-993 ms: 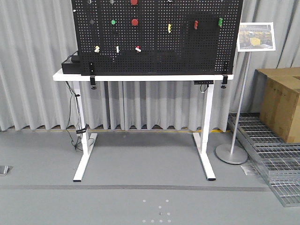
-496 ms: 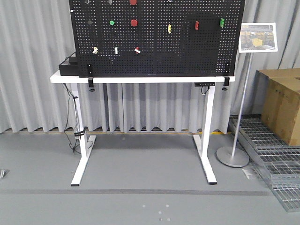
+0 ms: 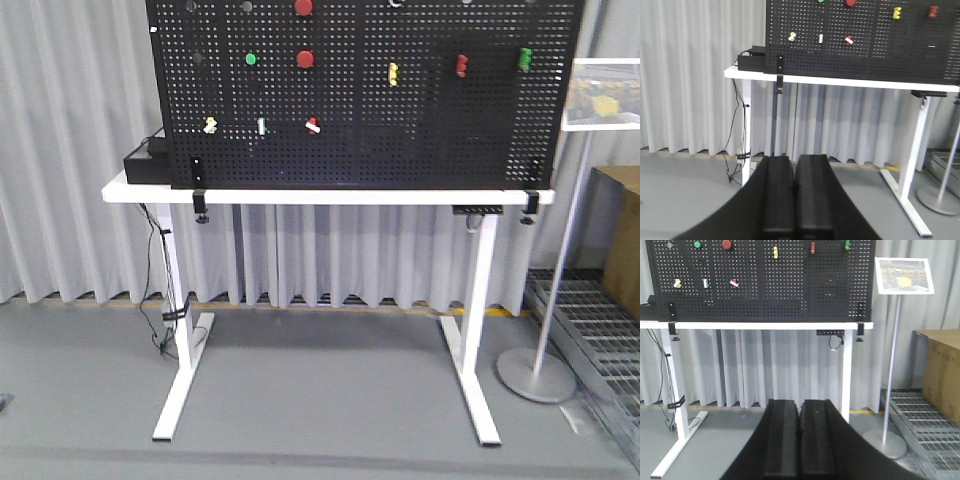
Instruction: Rotate knob clockwise with right arm
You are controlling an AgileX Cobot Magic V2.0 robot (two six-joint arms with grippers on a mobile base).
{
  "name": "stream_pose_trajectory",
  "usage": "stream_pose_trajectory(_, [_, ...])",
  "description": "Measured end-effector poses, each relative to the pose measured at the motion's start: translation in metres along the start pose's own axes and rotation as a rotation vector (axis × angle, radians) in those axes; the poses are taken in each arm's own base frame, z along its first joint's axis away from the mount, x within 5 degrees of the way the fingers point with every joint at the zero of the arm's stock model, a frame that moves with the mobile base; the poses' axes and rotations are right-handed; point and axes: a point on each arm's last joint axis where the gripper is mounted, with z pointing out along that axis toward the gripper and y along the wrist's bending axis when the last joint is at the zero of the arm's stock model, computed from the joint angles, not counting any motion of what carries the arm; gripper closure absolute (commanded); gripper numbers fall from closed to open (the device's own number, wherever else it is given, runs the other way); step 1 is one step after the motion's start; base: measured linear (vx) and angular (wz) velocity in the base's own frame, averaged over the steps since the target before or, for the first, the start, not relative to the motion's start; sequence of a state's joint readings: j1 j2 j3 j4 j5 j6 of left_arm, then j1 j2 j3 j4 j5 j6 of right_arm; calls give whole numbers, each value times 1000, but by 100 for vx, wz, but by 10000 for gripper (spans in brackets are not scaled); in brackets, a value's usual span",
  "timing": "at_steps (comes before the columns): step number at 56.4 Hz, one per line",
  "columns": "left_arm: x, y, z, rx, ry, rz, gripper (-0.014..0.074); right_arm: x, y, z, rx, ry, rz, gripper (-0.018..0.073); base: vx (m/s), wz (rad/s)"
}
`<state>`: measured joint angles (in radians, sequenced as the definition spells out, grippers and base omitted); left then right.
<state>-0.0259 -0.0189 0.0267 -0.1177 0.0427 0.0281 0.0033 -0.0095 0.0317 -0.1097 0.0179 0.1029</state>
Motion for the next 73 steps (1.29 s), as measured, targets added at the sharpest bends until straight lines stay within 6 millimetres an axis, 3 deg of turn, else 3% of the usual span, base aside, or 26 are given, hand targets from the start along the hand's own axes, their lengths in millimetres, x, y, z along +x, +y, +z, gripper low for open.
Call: stream_pose_trajectory(73, [0, 0, 0, 0, 0, 0, 603, 0, 0, 0, 0, -1, 0, 568, 44, 0])
